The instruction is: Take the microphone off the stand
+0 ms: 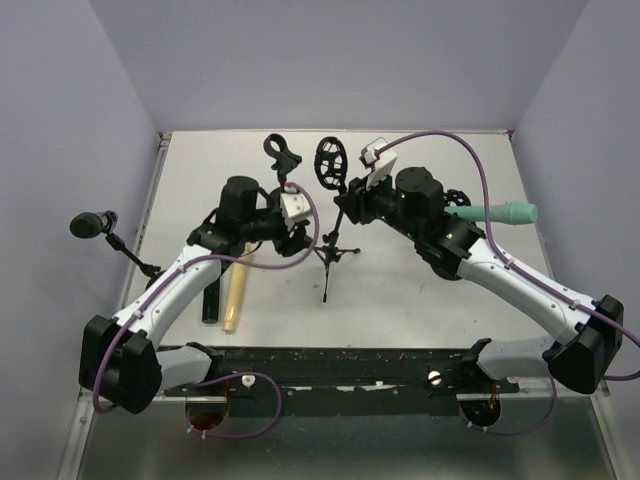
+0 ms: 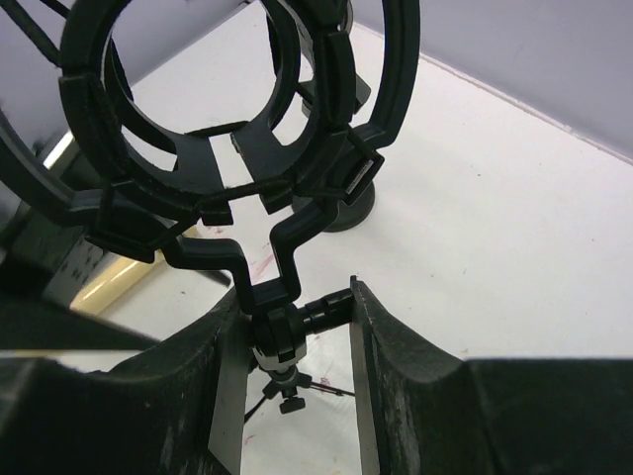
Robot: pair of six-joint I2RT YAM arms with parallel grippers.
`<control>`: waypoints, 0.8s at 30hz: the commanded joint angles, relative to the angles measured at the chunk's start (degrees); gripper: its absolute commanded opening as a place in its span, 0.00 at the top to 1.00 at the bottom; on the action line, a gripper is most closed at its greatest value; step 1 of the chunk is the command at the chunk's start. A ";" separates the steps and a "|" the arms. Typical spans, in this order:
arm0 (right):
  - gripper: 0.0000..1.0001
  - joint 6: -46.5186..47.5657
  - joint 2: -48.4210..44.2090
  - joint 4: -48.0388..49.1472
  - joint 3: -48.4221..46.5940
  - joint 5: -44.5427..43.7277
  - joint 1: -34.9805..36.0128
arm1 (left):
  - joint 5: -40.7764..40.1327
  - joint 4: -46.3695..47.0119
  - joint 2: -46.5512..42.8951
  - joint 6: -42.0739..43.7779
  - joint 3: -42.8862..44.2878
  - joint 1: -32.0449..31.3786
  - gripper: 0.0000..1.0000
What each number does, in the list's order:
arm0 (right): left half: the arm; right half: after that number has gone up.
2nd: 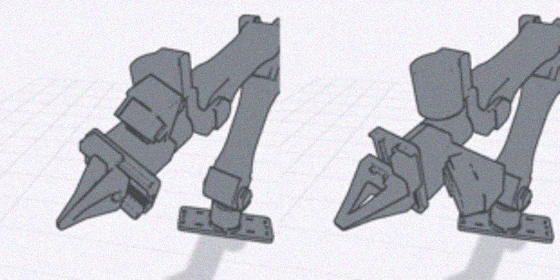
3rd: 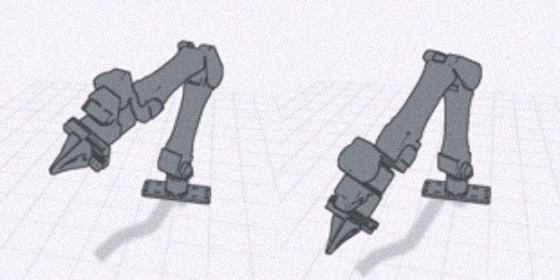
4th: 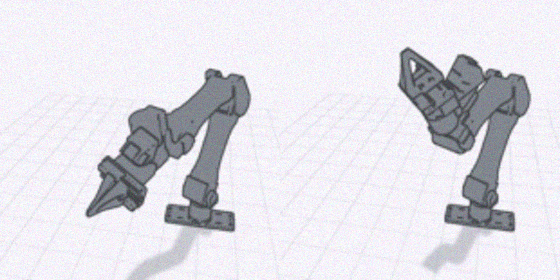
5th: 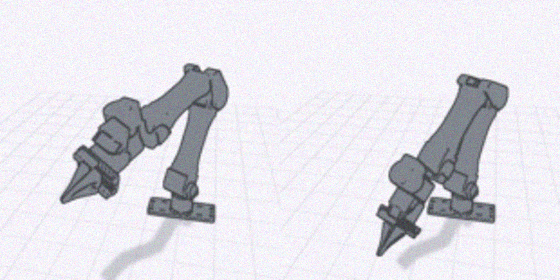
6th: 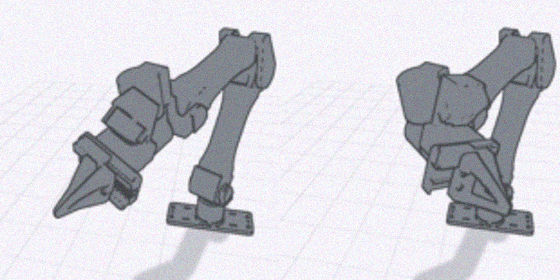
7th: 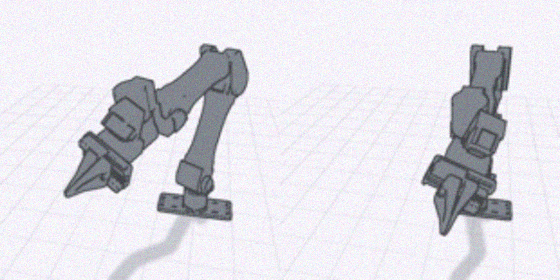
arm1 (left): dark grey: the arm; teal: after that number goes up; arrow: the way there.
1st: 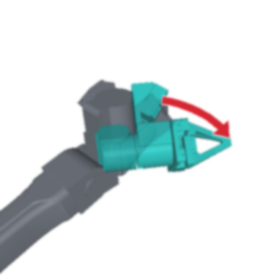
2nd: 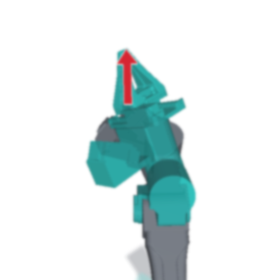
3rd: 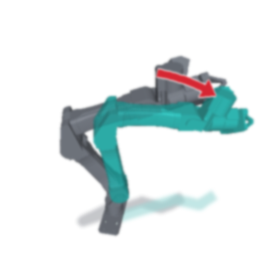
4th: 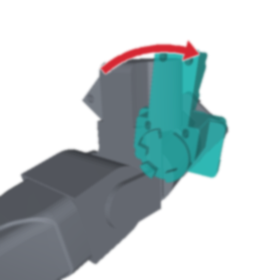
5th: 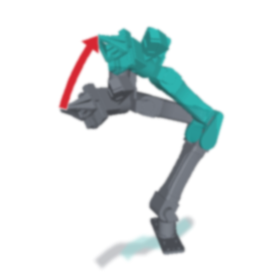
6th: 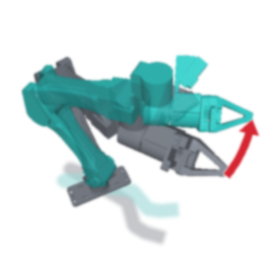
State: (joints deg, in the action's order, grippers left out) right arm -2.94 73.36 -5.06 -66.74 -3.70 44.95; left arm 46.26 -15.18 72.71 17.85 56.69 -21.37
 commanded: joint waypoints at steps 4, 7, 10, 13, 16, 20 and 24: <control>0.99 -1.72 2.66 -1.79 -2.87 0.45 -0.04 | -14.53 18.87 -8.55 28.55 -15.19 -9.74 0.40; 0.99 -1.98 3.10 -1.80 -3.31 0.63 -0.12 | -14.79 18.96 -8.46 29.35 -15.81 -11.32 0.40; 0.99 -2.25 3.19 -1.88 -3.40 0.80 -0.12 | -18.03 22.20 -8.63 29.88 -18.01 -13.70 0.40; 0.99 -2.33 3.10 -2.06 -3.48 0.98 -0.12 | -19.89 23.88 -8.90 30.14 -18.72 -15.11 0.40; 0.99 -2.51 3.10 -2.15 -3.40 0.98 -0.21 | -19.28 22.57 -8.37 30.32 -18.02 -15.37 0.39; 0.99 -2.77 3.02 -2.24 -3.40 1.42 -0.30 | -19.63 19.05 -5.48 30.06 -16.35 -15.46 0.40; 0.99 -3.04 3.19 -2.23 -3.48 1.16 -0.56 | -19.98 18.17 -4.33 28.82 -15.82 -15.37 0.41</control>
State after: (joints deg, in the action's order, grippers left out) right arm -3.64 75.81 -5.41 -69.06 -3.51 44.88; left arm 27.18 4.64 66.98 46.68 39.40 -36.51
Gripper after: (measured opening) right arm 0.456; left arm 0.598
